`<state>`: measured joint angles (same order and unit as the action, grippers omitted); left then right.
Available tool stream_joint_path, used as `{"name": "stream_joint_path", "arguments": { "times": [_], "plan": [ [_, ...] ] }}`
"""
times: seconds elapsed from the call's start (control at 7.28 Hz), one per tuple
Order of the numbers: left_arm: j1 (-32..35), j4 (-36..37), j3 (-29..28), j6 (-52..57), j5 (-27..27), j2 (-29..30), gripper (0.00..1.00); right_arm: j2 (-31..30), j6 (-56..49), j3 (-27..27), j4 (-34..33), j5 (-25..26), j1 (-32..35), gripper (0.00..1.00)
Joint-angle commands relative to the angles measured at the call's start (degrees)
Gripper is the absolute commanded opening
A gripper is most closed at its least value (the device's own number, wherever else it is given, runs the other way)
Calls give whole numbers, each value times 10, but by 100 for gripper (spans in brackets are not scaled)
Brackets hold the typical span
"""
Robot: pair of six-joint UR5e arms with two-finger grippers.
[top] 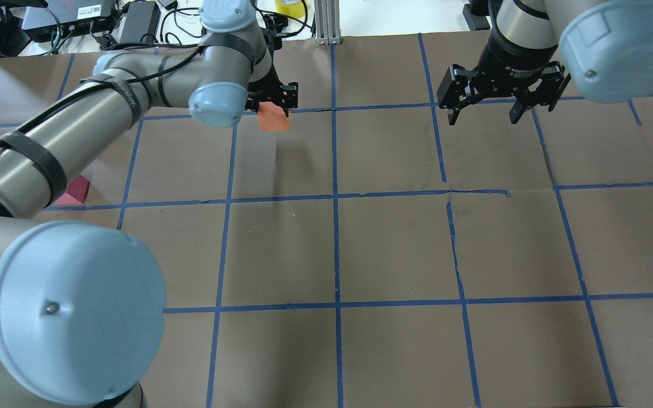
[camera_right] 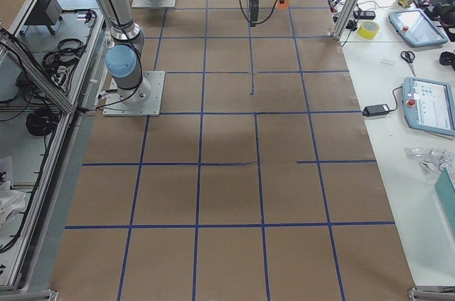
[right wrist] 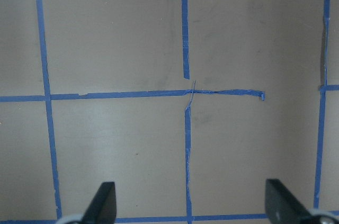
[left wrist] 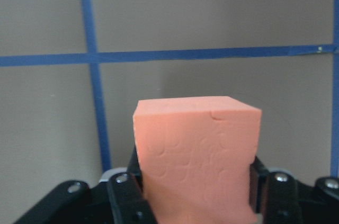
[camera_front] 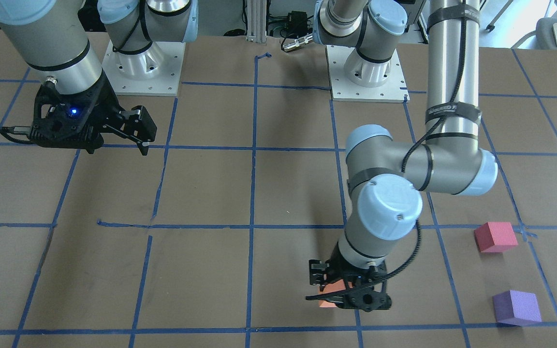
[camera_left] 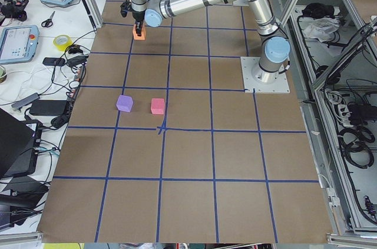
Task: Arrange blocks in a line
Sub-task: 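Carry the orange cube with the left gripper toward the pink cube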
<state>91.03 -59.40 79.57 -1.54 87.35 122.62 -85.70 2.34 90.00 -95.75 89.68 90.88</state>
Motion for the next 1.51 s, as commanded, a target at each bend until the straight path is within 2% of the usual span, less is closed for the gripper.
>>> {"name": "stream_joint_path", "arguments": {
  "times": [0.0,0.14,0.27,0.41,0.55,0.69,0.82,1.37],
  "plan": [
    [-113,-67,7,117,-4,-37,43,0,0,0,2,1,0,100],
    [-149,-70,10,175,3,-36,37,0,0,0,2,1,0,100],
    [-183,-69,8,194,13,-34,37,0,1,0,3,1,0,100],
    [-198,-62,4,243,70,-34,32,0,1,1,3,1,0,100],
    [-227,-65,11,267,72,-31,25,1,0,1,4,1,-1,100],
    [-272,-69,15,282,30,-20,24,0,0,4,4,21,-1,100],
    [-289,-63,9,336,28,-12,24,0,-1,8,4,51,-1,100],
    [-299,-32,6,350,25,30,25,-1,0,9,2,44,0,100]
  ]
}}
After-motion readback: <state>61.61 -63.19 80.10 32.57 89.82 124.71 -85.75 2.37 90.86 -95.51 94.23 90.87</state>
